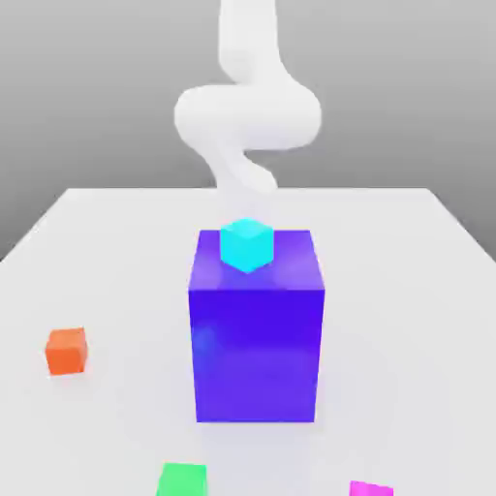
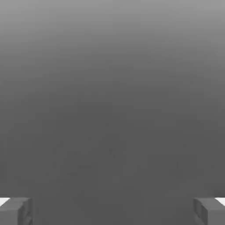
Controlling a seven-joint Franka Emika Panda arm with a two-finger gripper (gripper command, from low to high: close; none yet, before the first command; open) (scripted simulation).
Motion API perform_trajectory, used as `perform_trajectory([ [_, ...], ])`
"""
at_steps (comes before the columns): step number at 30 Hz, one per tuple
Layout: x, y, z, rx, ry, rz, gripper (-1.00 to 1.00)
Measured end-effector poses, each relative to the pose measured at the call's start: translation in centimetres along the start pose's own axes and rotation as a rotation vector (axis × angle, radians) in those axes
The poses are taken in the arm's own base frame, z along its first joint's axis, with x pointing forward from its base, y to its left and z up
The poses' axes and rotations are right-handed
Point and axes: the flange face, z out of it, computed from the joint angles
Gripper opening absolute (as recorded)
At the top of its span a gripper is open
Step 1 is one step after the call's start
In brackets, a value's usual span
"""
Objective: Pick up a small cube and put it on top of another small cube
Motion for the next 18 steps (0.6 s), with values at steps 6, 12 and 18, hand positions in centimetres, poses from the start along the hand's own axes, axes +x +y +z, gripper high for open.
perform_trajectory([
  [6, -0.7, -0.9, 10.8, 0.002, -0.203, -0.202, 0.00],
  [12, -3.9, -1.2, 21.2, -0.003, -0.373, -0.403, 0.00],
  [18, -9.2, -0.6, 30.7, -0.017, -0.518, -0.618, 0.00],
])
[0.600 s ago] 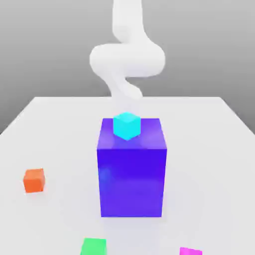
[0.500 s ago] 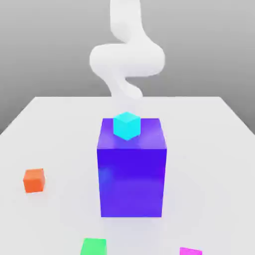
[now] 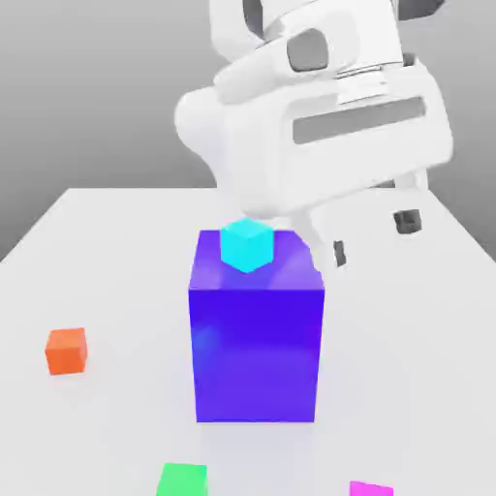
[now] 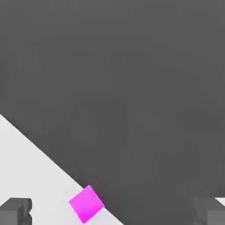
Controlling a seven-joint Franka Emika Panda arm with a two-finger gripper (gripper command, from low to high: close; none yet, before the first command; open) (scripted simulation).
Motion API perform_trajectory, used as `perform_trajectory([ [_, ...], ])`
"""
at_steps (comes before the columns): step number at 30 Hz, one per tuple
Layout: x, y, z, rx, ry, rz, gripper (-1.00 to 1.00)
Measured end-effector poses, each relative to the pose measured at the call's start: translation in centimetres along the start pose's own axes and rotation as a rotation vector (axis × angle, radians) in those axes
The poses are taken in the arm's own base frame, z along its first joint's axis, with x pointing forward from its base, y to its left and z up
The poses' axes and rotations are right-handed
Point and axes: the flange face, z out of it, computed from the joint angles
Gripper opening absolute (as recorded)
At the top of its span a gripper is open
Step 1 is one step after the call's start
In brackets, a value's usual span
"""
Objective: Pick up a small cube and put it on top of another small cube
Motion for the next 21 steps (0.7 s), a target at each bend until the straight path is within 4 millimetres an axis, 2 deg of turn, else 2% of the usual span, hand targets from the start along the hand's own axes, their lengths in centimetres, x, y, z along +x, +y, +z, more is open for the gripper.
perform_trajectory([
  [2, -0.3, -0.5, 3.5, -0.012, -0.047, -0.075, 0.00],
  [8, -2.1, -0.2, 13.1, -0.069, -0.172, -0.284, 0.00],
  [14, -4.9, 0.4, 21.3, -0.145, -0.287, -0.512, 0.00],
  [18, -6.4, 1.6, 27.0, -0.157, -0.302, -0.547, 0.00],
  [19, -6.7, 1.9, 27.9, -0.157, -0.303, -0.548, -1.00],
  [21, -6.7, 1.9, 27.9, -0.156, -0.303, -0.548, -1.00],
])
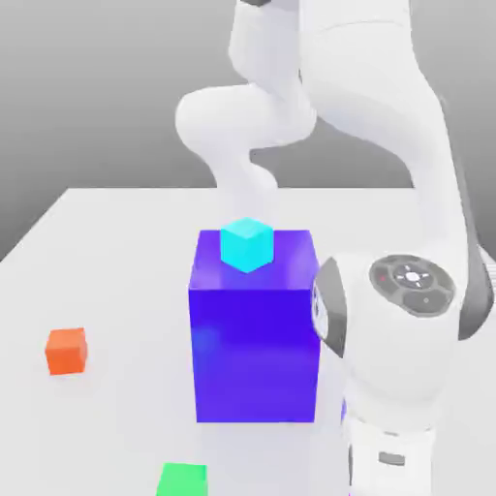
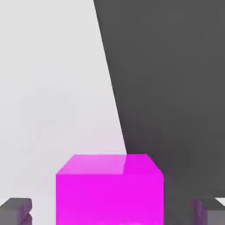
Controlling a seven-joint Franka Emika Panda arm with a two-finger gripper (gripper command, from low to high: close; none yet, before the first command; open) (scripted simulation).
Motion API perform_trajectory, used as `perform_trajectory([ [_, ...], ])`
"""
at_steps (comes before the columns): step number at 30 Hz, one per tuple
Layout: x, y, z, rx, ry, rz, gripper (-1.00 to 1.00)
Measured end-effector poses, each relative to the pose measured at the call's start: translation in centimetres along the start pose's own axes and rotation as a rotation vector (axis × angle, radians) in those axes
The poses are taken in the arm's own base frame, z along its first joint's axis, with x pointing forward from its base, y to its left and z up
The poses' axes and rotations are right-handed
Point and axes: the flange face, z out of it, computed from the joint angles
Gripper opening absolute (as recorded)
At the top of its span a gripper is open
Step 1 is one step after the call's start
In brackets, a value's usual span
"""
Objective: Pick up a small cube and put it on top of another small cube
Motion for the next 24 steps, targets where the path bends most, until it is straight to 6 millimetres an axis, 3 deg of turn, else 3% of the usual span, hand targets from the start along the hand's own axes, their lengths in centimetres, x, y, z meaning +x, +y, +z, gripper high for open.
perform_trajectory([
  [5, 0.0, 0.0, -0.1, 0.000, -0.002, -0.001, -1.00],
  [9, -0.3, 0.5, -5.4, 0.000, -0.002, 0.000, -1.00],
  [12, -4.0, 6.6, -8.1, -0.007, -0.003, 0.017, -1.00],
  [16, -10.8, 14.2, -10.2, -0.002, -0.003, 0.044, -1.00],
  [18, -12.4, 15.8, -8.7, -0.001, -0.001, 0.049, -1.00],
  [20, -12.9, 16.1, -6.2, 0.000, -0.001, 0.051, -1.00],
  [21, -13.0, 16.2, -5.2, 0.001, -0.001, 0.052, 1.00],
  [24, -13.0, 16.2, -5.2, 0.001, -0.001, 0.052, 1.00],
])
